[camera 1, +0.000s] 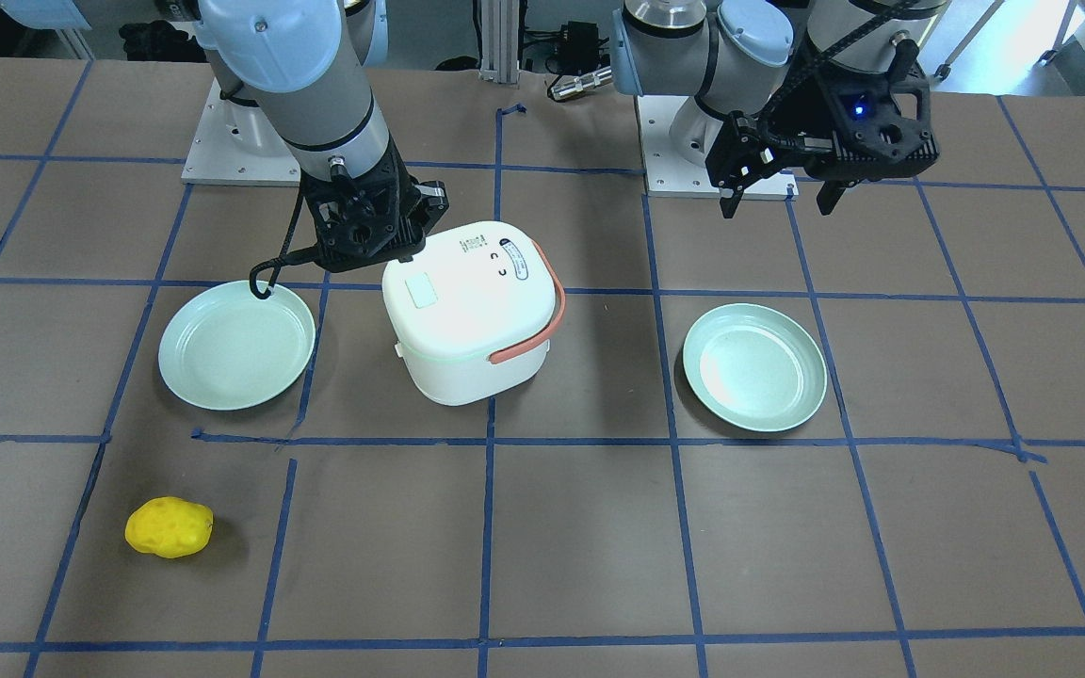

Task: Press rice cooker button
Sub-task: 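Move the right gripper over the rice cooker's green lid button, then press down on the green lid button with the right gripper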

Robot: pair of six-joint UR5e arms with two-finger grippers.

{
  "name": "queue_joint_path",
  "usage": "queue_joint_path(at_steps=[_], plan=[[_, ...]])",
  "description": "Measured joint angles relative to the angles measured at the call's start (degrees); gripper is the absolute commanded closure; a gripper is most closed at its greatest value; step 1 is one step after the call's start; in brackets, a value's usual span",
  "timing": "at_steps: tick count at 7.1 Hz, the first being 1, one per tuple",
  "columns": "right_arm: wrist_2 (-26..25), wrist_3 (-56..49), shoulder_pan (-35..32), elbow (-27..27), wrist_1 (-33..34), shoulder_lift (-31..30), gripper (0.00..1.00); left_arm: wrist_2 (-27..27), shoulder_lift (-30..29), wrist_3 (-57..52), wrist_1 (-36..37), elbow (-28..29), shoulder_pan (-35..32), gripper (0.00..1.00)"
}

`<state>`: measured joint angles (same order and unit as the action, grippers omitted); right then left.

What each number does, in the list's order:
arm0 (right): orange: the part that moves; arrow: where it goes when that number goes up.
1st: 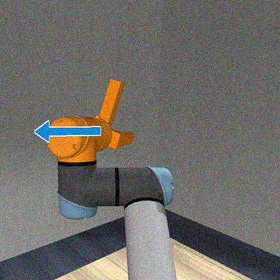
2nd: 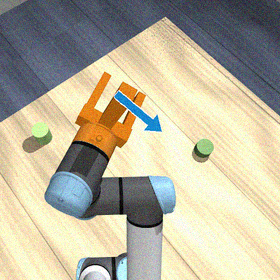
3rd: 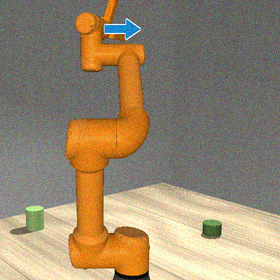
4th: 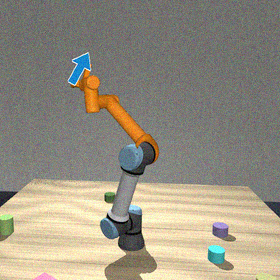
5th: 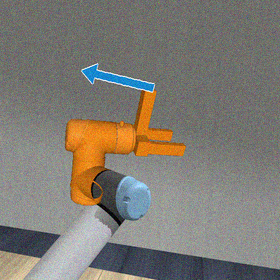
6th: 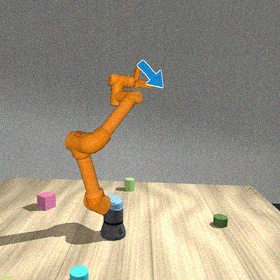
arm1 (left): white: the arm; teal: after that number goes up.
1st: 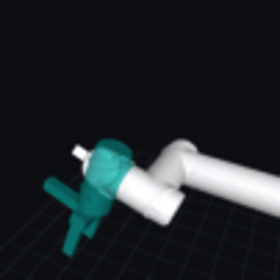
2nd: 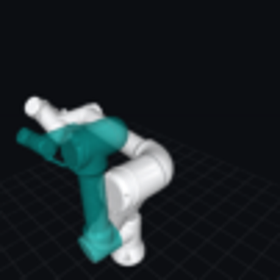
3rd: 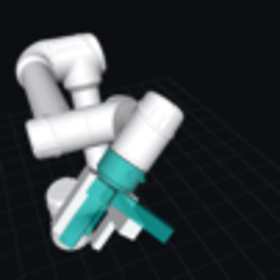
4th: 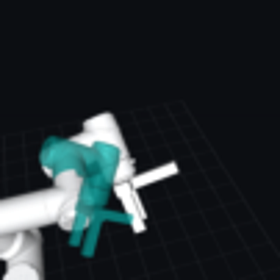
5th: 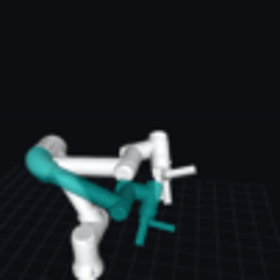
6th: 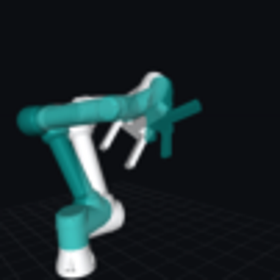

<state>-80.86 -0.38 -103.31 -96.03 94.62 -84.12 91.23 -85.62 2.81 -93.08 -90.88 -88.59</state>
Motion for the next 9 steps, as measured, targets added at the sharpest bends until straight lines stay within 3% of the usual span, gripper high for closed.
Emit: queue_joint_path(at_steps=[9], plan=[[0.2,0.0,-0.2,-4.1,3.6,1.3,1.0,0.0,0.0,0.0,0.0,0.0,0.0,0.0]])
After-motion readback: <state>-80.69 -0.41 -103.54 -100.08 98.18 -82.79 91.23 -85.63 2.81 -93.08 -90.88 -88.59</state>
